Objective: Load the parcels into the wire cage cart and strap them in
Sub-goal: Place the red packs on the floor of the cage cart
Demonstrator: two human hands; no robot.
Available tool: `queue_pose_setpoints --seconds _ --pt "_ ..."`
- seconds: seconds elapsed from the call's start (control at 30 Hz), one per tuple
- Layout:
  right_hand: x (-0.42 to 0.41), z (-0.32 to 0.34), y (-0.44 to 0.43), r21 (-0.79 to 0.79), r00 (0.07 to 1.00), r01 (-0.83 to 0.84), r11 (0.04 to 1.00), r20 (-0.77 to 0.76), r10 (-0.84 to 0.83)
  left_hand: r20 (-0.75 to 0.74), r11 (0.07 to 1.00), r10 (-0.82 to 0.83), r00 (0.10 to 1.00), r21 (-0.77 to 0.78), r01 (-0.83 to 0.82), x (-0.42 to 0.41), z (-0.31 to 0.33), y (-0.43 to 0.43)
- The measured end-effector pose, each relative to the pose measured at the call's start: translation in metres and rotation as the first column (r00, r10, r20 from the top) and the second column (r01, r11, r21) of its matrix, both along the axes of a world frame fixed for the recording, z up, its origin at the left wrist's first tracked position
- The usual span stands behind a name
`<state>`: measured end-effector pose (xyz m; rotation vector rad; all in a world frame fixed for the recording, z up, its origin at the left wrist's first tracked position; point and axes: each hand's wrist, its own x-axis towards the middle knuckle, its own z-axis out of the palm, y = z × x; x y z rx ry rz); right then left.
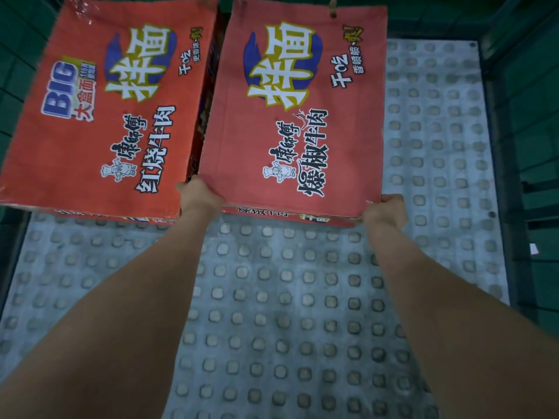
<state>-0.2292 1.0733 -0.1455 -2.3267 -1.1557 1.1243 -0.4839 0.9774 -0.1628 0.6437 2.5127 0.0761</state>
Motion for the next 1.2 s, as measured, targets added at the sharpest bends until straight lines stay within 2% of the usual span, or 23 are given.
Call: queue_pose_setpoints --seconds 0.23,0.57,0.73,0.93,1.07,1.2 --pt "-0.008 -0.001 0.0 0.023 0.997 0.071 0.997 0.004 -0.072 0.005 0.997 -0.03 1.0 -0.073 0.031 0.001 -0.003 0.006" --pt "-0.004 0.003 -0.008 0.038 0.998 -0.031 0.999 0.056 0.029 -0.076 0.984 -0.118 0.99 -0.142 0.106 0.005 -0.003 0.0" --pt "-0.005 0.006 -0.011 -0.013 0.993 -0.082 0.997 0.081 0.082 -0.039 0.995 -0.075 0.996 -0.076 0.072 0.012 -0.001 -0.002" --pt "-0.01 0.017 -0.013 -0.13 0.975 -0.169 0.977 0.125 0.185 -0.041 0.995 -0.104 0.994 -0.005 0.104 0.022 0.016 -0.009" --pt "-0.013 0.029 -0.022 -0.091 0.956 -0.258 0.962 0.117 0.268 -0.043 0.993 -0.093 0.995 0.065 0.095 0.03 0.033 -0.006" --pt "-0.014 0.049 -0.036 -0.043 0.961 -0.254 0.966 0.105 0.257 0.04 0.958 -0.232 0.972 0.181 0.221 0.052 0.068 -0.008"
